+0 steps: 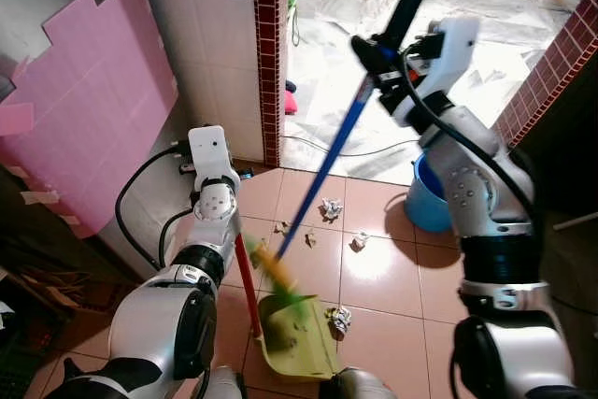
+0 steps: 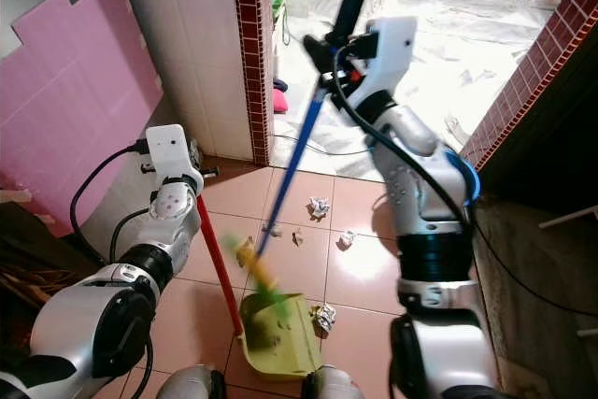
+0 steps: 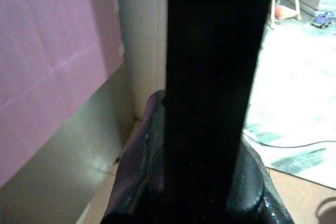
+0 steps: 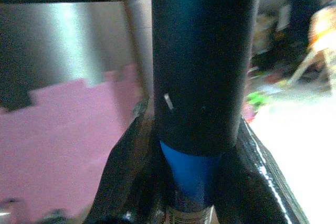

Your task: Sweep floor

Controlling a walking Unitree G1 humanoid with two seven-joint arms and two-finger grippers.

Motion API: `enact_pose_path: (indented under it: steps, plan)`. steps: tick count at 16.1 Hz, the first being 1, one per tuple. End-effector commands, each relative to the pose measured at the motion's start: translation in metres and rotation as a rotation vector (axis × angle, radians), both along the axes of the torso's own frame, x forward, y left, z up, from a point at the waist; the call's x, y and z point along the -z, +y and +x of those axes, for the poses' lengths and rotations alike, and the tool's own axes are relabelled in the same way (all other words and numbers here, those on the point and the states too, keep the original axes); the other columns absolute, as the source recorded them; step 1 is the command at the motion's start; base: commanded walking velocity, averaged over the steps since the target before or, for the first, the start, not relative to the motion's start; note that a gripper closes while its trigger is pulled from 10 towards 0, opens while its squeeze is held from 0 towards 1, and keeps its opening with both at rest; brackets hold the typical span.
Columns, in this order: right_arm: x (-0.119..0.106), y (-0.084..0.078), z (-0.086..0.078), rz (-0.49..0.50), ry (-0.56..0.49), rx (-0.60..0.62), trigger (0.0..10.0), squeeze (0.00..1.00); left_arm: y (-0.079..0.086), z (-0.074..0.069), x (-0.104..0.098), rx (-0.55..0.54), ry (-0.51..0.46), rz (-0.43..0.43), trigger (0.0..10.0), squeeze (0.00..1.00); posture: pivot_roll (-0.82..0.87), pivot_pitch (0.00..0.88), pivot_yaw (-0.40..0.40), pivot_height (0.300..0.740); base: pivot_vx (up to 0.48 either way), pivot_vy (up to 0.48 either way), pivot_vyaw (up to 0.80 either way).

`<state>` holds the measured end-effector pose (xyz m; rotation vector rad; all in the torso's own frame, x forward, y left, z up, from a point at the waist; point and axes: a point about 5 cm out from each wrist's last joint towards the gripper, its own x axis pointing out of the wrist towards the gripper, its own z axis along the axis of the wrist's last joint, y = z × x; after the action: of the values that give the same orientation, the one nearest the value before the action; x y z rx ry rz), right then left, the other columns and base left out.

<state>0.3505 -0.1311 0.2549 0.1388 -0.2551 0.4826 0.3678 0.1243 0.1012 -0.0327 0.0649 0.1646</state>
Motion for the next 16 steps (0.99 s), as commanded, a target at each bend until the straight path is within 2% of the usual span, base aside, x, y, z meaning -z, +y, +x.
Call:
enact_pose_path:
  steps: [1,2,4,5,6,8,9,11,12,13,15,16]
  plan:
    - [-0.006,-0.005,-0.002,-0.042,-0.066,0.057,10.0,0.00,0.000,0.008,-0.021,0.024,-0.093,0.039,10.0,0.00,-0.17,0.000,-0.027,0.740,0.000,0.000,0.00]
    - [0.006,-0.008,-0.003,-0.099,-0.048,0.111,10.0,0.00,0.001,0.010,-0.027,0.044,-0.131,0.058,10.0,0.00,-0.15,0.000,-0.031,0.740,0.000,0.000,0.00]
    - [0.028,-0.006,-0.009,-0.141,-0.017,0.153,10.0,0.00,0.004,0.010,-0.039,0.076,-0.224,0.104,10.0,0.00,-0.10,0.000,-0.041,0.740,0.000,0.000,0.00]
    - [0.038,-0.003,-0.013,-0.151,-0.006,0.175,10.0,0.00,0.008,0.009,-0.050,0.085,-0.300,0.140,10.0,0.00,-0.08,0.000,-0.037,0.740,0.000,0.000,0.00]
    - [0.053,0.002,-0.015,-0.175,0.012,0.212,10.0,0.00,0.017,0.007,-0.066,0.074,-0.415,0.185,10.0,0.00,-0.06,0.000,-0.029,0.740,0.000,0.000,0.00]
    - [0.069,0.000,-0.016,-0.228,0.013,0.299,10.0,0.00,0.023,0.000,-0.070,0.064,-0.473,0.217,10.0,0.00,-0.03,0.000,-0.034,0.740,0.000,0.000,0.00]
    - [0.078,0.005,-0.021,-0.236,-0.004,0.261,10.0,0.00,0.026,-0.008,-0.064,0.072,-0.481,0.222,10.0,0.00,-0.03,0.000,-0.026,0.740,0.000,0.000,0.00]
    - [0.086,0.003,-0.023,-0.203,0.029,0.290,10.0,0.00,0.034,-0.020,-0.048,0.034,-0.439,0.209,10.0,0.00,-0.04,0.000,-0.007,0.740,0.000,0.000,0.00]
    - [0.085,0.002,-0.025,-0.241,-0.005,0.291,10.0,0.00,0.036,-0.027,-0.040,0.029,-0.422,0.211,10.0,0.00,-0.05,0.000,0.001,0.740,0.000,0.000,0.00]
    - [0.086,0.000,-0.029,-0.249,-0.032,0.309,10.0,0.00,0.037,-0.033,-0.033,0.031,-0.397,0.207,10.0,0.00,-0.05,0.000,0.004,0.740,0.000,0.000,0.00]
    - [0.091,-0.004,-0.033,-0.226,-0.013,0.349,10.0,0.00,0.037,-0.042,-0.025,0.030,-0.360,0.208,10.0,0.00,-0.05,0.000,0.007,0.740,0.000,0.000,0.00]
    - [0.096,-0.002,-0.036,-0.252,-0.025,0.356,10.0,0.00,0.036,-0.049,-0.021,0.055,-0.357,0.216,10.0,0.00,-0.04,0.000,0.003,0.740,0.000,0.000,0.00]
